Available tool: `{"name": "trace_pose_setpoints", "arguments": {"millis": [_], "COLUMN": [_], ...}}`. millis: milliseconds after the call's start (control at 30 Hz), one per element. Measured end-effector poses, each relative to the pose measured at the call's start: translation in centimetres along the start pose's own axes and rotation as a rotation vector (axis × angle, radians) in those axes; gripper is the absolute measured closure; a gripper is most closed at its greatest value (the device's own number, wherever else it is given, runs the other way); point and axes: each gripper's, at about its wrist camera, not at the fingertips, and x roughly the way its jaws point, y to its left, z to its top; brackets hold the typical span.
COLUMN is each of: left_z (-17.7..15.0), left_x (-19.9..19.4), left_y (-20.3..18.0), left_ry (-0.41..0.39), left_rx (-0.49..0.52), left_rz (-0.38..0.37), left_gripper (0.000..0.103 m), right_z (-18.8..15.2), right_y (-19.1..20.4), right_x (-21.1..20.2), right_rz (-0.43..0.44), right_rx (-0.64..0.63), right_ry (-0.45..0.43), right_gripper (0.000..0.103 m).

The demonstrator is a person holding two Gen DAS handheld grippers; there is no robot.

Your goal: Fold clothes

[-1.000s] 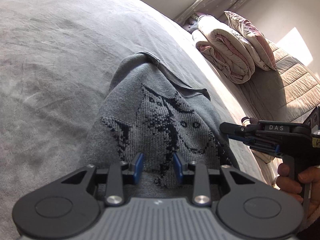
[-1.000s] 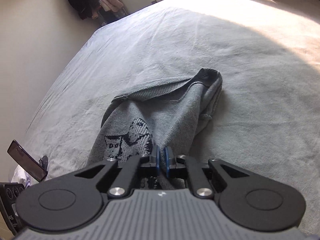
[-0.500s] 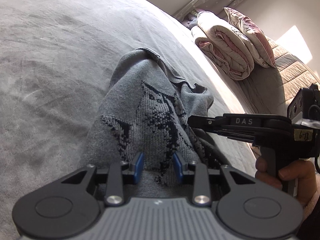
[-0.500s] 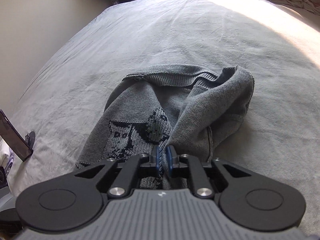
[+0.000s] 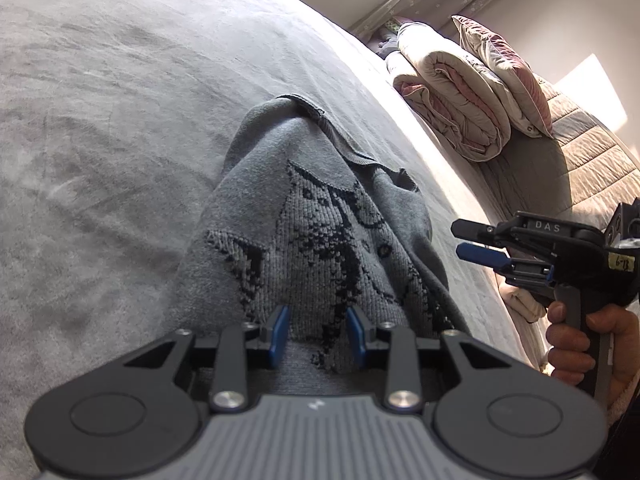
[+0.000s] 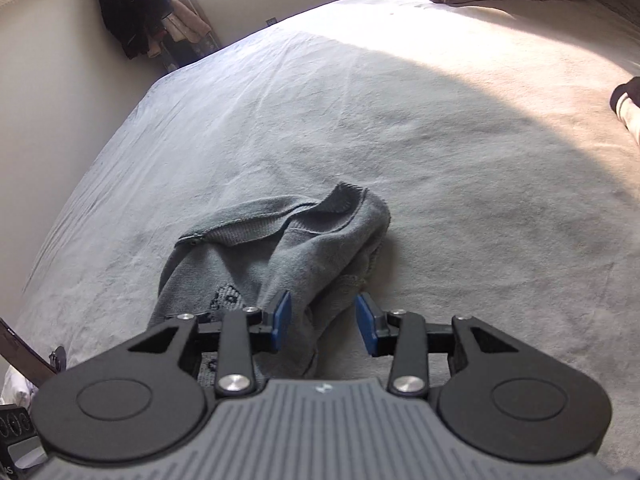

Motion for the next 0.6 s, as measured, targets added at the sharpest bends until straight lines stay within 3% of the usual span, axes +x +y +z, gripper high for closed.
{"name": "trace_pose_setpoints", "arguments": {"millis": [167,467,500,600], "left_z": [0.1,0.1,0.1,0.1], "left_x": [0.0,0.0,0.0,0.1], "left_y": [0.1,0.2,0.2,0.3], "left_ry": [0.004,0.008,0.008,0.009], "left_rx": [-0.002,-0.009,-0.01,-0.013], "left_rz": [-0.001,-0.007,-0.008,-0.01], "left_gripper": [0.07,0.07,0.07,0.07], "right_z": [-0.7,-0.8,-0.9,-0.8], "right_y": [-1.6,0.1,0.3,1.4], "right_x": [2.2,4.8,5.0,5.7], "right_rz": [-0.07,-0.037,-0.045,-0.082], "right_rx": [0.05,0.106,0.096,0.017], "right_ry": [0.07,0.075,0.073,0.078], "right_gripper": [0.062,0.062,0.066,0.096]}}
